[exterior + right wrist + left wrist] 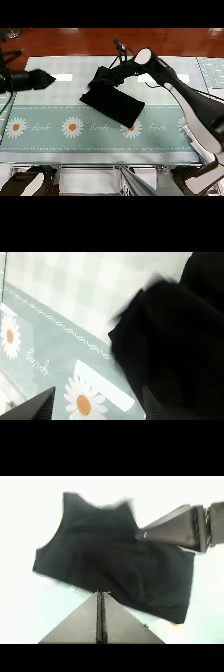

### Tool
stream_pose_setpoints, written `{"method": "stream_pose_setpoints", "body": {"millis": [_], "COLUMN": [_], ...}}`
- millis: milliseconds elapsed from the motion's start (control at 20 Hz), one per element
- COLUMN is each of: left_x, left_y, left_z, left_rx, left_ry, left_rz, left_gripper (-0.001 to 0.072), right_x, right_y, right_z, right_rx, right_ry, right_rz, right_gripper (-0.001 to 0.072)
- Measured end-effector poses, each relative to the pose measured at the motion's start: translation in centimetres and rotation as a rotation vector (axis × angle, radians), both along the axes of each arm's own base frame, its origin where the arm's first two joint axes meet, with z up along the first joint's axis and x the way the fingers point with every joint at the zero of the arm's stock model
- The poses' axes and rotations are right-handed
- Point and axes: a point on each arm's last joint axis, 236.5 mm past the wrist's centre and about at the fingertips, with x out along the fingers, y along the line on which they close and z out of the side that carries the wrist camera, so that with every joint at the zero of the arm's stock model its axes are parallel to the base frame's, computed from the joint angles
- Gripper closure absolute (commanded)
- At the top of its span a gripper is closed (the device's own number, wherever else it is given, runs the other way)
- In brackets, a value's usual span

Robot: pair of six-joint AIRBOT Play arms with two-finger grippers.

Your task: Fold the shirts.

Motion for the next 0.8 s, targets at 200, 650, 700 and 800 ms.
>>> {"method": "stream_pose_setpoints", "body": {"millis": [200,650,700,800], "left_x": [-0.7,-1.1,-1.1,-1.1], "left_y": [0.4,0.4,0.3,0.3], "left_z": [-2.0,-2.9,-3.0,-3.2], "left_rx": [0.000,-0.002,-0.003,-0.004], "left_ry": [0.028,0.049,0.052,0.057], "left_rz": [0.020,0.021,0.020,0.021], "left_gripper": [0.0683,0.0683,0.0683,0.0683], "right_x": [0.6,-11.5,-12.3,-13.3], "right_y": [-7.7,-23.5,-22.6,-21.4], "right_z": [4.0,-6.7,-8.0,-10.2], "right_rx": [-0.100,-0.279,-0.207,-0.124], "right_ry": [-0.041,0.112,0.146,0.210], "right_rz": [0.019,-0.582,-0.608,-0.628], "right_gripper": [0.0085,0.0096,0.0096,0.0096]}}
